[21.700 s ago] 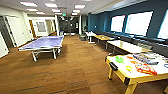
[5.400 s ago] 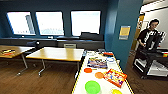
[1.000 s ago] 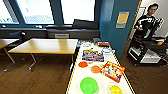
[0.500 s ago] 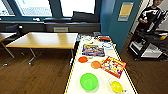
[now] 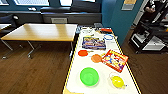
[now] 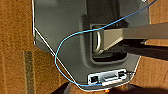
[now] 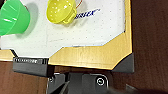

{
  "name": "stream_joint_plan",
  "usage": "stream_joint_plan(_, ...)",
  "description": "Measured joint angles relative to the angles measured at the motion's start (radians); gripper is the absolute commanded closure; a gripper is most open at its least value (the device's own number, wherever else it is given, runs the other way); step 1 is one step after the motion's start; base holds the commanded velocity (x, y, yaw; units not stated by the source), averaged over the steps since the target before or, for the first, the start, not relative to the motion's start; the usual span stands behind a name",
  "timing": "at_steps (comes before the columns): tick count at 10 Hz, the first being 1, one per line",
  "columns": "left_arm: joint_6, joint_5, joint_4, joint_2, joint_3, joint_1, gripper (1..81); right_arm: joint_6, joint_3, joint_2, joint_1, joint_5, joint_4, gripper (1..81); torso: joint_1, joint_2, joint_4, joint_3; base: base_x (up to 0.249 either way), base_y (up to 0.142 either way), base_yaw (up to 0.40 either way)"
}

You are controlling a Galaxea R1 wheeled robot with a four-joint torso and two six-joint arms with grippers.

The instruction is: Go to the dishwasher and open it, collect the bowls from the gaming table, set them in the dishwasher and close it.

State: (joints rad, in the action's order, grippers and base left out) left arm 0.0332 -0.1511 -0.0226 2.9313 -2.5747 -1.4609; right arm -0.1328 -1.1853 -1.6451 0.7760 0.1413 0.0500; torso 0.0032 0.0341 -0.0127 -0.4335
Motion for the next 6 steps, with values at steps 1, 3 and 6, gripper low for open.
stream_joint_plan(1, 0.000, 0.000, 0.000, 0.000, 0.000, 0.002, 1.0, -0.007, -0.002, 0.002, -0.037, 0.036, 0.006, 1.0, 0.000, 0.000, 0.000, -0.009, 0.000, 0.000, 0.000)
stream_joint_plan(3, 0.000, -0.003, 0.000, 0.000, 0.000, 0.007, 1.0, -0.046, -0.014, 0.020, -0.106, 0.091, 0.011, 1.0, 0.000, -0.001, 0.000, -0.016, 0.000, 0.000, 0.000)
stream_joint_plan(6, 0.000, -0.003, 0.000, 0.001, 0.000, 0.009, 1.0, -0.152, -0.077, 0.010, -0.187, 0.131, 0.017, 1.0, 0.001, -0.001, 0.000, -0.016, 0.000, 0.000, 0.000)
